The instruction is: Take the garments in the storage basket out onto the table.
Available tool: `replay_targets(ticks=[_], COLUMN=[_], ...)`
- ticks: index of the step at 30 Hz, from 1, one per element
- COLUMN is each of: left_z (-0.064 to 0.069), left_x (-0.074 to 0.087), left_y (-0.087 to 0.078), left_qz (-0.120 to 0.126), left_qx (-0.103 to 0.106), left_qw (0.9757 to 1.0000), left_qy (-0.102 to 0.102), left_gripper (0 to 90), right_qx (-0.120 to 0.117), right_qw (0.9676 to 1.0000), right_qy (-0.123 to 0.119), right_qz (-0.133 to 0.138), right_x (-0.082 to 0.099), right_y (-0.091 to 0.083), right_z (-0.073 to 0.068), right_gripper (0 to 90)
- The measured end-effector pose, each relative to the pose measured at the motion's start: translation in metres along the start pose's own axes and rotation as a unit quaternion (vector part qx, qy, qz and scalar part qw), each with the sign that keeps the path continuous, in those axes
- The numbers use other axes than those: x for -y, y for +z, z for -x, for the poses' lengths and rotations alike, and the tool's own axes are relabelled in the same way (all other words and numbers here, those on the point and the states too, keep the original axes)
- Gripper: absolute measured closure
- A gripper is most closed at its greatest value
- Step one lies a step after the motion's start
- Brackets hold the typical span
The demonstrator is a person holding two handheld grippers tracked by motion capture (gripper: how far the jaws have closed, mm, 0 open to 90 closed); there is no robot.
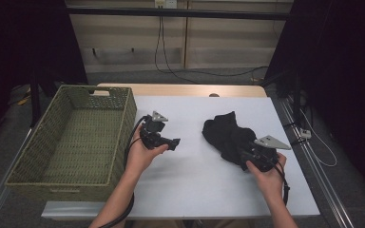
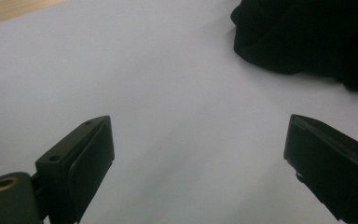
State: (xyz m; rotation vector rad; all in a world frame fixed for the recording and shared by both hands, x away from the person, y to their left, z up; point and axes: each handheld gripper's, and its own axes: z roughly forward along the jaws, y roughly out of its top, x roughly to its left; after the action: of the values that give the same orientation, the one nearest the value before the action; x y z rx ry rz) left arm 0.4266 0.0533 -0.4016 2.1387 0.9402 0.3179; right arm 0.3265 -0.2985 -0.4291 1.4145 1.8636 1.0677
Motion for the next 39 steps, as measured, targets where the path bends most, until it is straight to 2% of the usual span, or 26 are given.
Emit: replay_targets(ticks=[1,2,3,4,5,6,8,9,10,11,14,15,16,19,20,22,24,27,31,32,34,35,37,38,39], left_z=[0.000,-0.001,-0.001,-0.001,-0.001,0.000,0.001,0.001,0.002,0.002,0.002,0.002,0.002,0.003,0.003,0.003,0.003,0.003,0.004,0.004,0.004,0.004,0.004,0.005,0.005], left_x=[0.000,0.000,0.000,0.000,0.000,0.000,0.000,-0.001,-0.001,-0.001,-0.001,-0.001,-0.001,-0.002,-0.002,-0.003,-0.002,-0.002,-0.001,-0.001,-0.001,-0.001,-0.001,-0.001,-0.002], left_y=[0.000,0.000,0.000,-0.001,0.000,0.000,0.000,0.000,0.001,0.001,0.003,0.003,0.003,0.003,0.003,0.002,0.003,0.003,0.005,0.005,0.005,0.005,0.005,0.005,0.005], left_qz=[0.000,-0.001,-0.003,-0.004,-0.003,-0.002,-0.002,-0.002,-0.002,-0.002,-0.007,-0.007,-0.009,-0.003,-0.003,-0.004,-0.003,-0.003,-0.006,-0.007,-0.007,-0.007,-0.007,-0.007,-0.007], left_qx=[0.000,0.000,0.000,0.000,-0.002,0.000,-0.001,0.000,0.001,0.001,0.003,0.002,0.005,0.003,0.003,0.005,0.005,0.005,0.005,0.005,0.005,0.005,0.006,0.006,0.006], left_qw=[1.0000,1.0000,1.0000,1.0000,1.0000,1.0000,1.0000,1.0000,1.0000,1.0000,0.9999,0.9999,0.9999,1.0000,1.0000,1.0000,1.0000,1.0000,0.9999,0.9999,0.9999,0.9999,0.9999,0.9999,0.9999], left_qy=[0.000,0.001,0.001,0.002,0.002,0.001,0.003,0.003,0.003,0.005,0.008,0.008,0.008,0.005,0.006,0.005,0.005,0.005,0.007,0.007,0.007,0.006,0.006,0.007,0.008], left_gripper=[8.3,8.3,8.3,8.3,8.3,8.3,8.3,8.3,8.3,8.3,8.3,8.3,8.3,8.3,8.3,8.3,8.3,8.3,8.3,8.3,8.3,8.3,8.3,8.3,8.3], right_qx=[0.000,-0.024,-0.024,-0.035,-0.067,-0.067,-0.088,-0.103,-0.139,-0.139,-0.160,-0.183,-0.183,-0.214,-0.221,-0.227,-0.224,-0.216,-0.206,-0.197,-0.153,-0.108,-0.071,-0.071,-0.065], right_qw=[1.0000,0.9987,0.9987,0.9976,0.9931,0.9931,0.9896,0.9872,0.9794,0.9794,0.9754,0.9699,0.9699,0.9612,0.9602,0.9598,0.9598,0.9610,0.9611,0.9627,0.9703,0.9775,0.9818,0.9818,0.9833], right_qy=[0.000,0.045,0.045,0.059,0.095,0.095,0.111,0.118,0.139,0.139,0.138,0.145,0.145,0.156,0.154,0.148,0.151,0.150,0.159,0.160,0.164,0.162,0.164,0.164,0.160], right_qz=[0.000,0.008,0.008,0.011,0.017,0.017,0.023,0.031,0.046,0.046,0.062,0.069,0.069,0.077,0.074,0.072,0.076,0.085,0.094,0.094,0.090,0.081,0.064,0.064,0.056], right_x=[0.000,0.001,0.001,0.003,0.006,0.006,0.007,0.006,0.003,0.003,-0.003,-0.007,-0.007,-0.010,-0.011,-0.012,-0.013,-0.014,-0.013,-0.013,-0.011,-0.008,-0.004,-0.004,-0.002], right_y=[0.000,-0.003,-0.003,-0.004,-0.005,-0.005,-0.006,-0.007,-0.010,-0.010,-0.016,-0.019,-0.019,-0.021,-0.021,-0.020,-0.021,-0.023,-0.028,-0.029,-0.029,-0.028,-0.025,-0.025,-0.023], right_z=[0.000,0.011,0.011,0.016,0.023,0.023,0.025,0.025,0.024,0.024,0.021,0.020,0.020,0.015,0.012,0.006,0.003,0.008,0.017,0.019,0.023,0.026,0.029,0.029,0.030], right_gripper=[69.5,76.9,76.9,78.3,80.2,80.2,80.5,80.5,80.4,80.4,80.1,80.3,80.3,80.7,80.7,79.9,79.1,78.2,77.2,73.6,58.4,46.8,34.8,34.8,33.1])
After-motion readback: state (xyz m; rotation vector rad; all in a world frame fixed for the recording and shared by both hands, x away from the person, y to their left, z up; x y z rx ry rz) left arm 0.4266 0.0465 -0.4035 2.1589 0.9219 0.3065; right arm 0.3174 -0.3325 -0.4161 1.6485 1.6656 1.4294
